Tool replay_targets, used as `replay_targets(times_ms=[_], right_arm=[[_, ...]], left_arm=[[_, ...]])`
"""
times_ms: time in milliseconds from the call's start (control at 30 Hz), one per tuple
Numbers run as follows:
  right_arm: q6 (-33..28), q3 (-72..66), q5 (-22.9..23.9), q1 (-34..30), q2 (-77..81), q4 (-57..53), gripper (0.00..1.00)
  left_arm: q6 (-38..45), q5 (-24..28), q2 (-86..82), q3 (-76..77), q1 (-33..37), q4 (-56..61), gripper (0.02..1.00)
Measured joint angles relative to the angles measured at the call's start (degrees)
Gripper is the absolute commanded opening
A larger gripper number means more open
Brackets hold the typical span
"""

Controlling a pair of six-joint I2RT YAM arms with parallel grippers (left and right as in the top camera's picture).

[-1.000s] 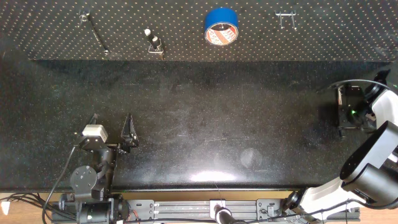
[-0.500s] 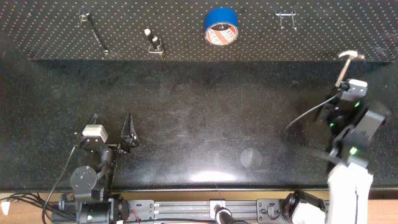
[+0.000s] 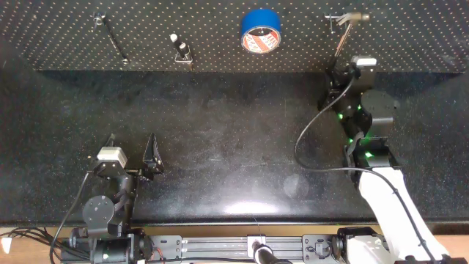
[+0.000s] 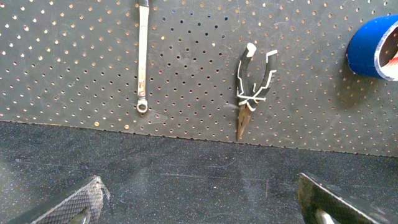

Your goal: Place Tools Onto Pegboard

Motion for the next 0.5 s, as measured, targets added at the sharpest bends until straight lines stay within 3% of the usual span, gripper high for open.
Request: replay_targets(times_ms=[333,367,433,500], right_arm=[[-1.22,4.81,0.02,0.00,9.11,0.13,0.077],[-1.36,5.05,0.02,0.00,9.79,0.15,0.343],[-1.60,5.44,0.11,0.00,10.93,0.13,0.976],[-2.03,5.70,0.20,0.00,10.93,0.28,0.976]], left_arm=[[0.00,-0.02,0.00,0.00,0.00,0.00,0.996],[0.00,0.00,0.00,0.00,0.00,0.00,0.993],[0.00,0.00,0.00,0.00,0.00,0.00,0.993],[0.02,0.00,0.00,0.00,0.00,0.00,0.993]])
